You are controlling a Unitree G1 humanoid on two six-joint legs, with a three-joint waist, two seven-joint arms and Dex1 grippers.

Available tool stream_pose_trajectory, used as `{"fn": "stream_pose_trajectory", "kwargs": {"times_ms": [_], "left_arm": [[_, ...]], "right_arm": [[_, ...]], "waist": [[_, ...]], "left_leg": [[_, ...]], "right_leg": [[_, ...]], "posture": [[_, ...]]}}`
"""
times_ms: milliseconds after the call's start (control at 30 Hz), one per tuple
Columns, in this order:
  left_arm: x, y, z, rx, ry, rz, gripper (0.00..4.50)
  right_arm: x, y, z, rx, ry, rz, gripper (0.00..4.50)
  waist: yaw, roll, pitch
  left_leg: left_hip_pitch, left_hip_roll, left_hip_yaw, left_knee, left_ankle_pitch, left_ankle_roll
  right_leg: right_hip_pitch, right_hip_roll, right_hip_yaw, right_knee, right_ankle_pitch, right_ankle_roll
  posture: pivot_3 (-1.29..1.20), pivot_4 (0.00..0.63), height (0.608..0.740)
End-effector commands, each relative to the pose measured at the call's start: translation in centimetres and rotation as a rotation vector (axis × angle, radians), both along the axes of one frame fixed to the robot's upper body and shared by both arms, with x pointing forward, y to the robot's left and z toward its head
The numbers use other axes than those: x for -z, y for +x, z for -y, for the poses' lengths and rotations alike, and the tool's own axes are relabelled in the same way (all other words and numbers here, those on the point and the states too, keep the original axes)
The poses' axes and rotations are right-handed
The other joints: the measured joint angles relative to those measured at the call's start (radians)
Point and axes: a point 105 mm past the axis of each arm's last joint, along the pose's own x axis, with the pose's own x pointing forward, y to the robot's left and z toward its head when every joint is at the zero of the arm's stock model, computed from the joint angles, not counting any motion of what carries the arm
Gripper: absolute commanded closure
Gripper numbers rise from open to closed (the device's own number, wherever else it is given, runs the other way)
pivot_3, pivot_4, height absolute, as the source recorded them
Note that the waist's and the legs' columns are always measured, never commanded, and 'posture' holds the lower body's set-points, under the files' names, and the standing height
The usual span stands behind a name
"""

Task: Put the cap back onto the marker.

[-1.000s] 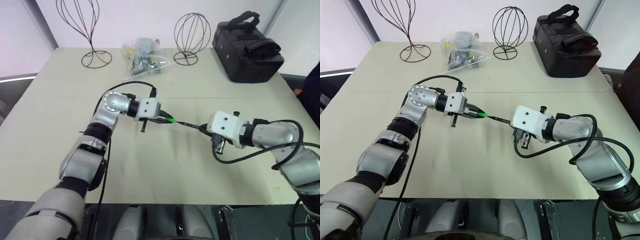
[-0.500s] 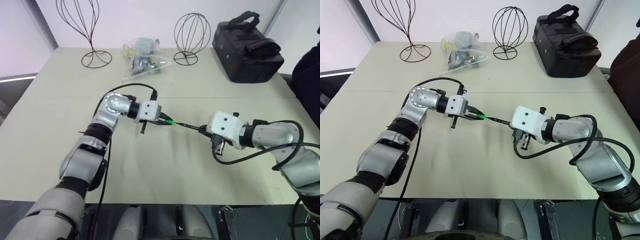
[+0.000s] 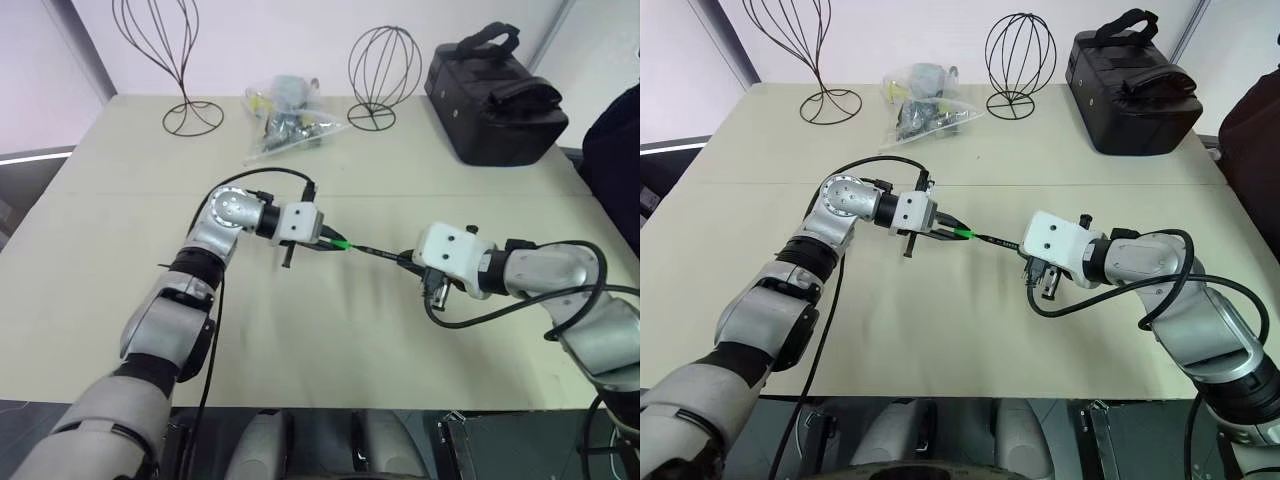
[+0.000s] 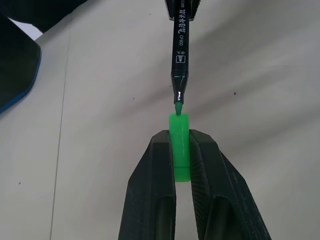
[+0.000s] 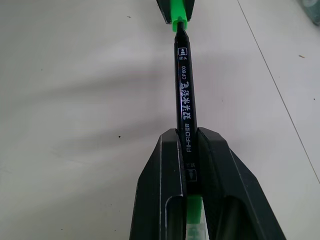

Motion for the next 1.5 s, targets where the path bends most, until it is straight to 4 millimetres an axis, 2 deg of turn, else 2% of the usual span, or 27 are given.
{"fn": "stream_pose_trajectory", "kwargs": {"times_ms": [33, 567, 1500], "left_arm": [[-1.4, 0.1, 0.0, 0.014, -0.013, 0.048, 4.5], [-1.9, 0.1, 0.2, 0.016, -0.03, 0.054, 4.5], [-2.4, -0.1, 1.3, 0.034, -0.067, 0.058, 4.5]], "right_arm": [[-1.4, -0.1, -0.3, -0.021, -0.006, 0.064, 4.43], [-1.2, 0.0, 0.0, -0.016, -0.015, 0.061, 4.43], [-1.2, -0.2, -1.2, -0.044, 0.004, 0.059, 4.43]], "waist": [[0.0, 0.0, 0.0], [0.0, 0.0, 0.0], [0.0, 0.0, 0.0]], "left_leg": [[0.0, 0.0, 0.0, 0.0, 0.0, 0.0], [0.0, 0.0, 0.0, 0.0, 0.0, 0.0], [0.0, 0.0, 0.0, 0.0, 0.0, 0.0]], "right_leg": [[0.0, 0.0, 0.0, 0.0, 0.0, 0.0], [0.0, 0.0, 0.0, 0.0, 0.0, 0.0], [0.0, 0.0, 0.0, 0.0, 0.0, 0.0]], "posture": [[0.0, 0.15, 0.74], [0.0, 0.15, 0.74], [0.0, 0.15, 0.74]]}}
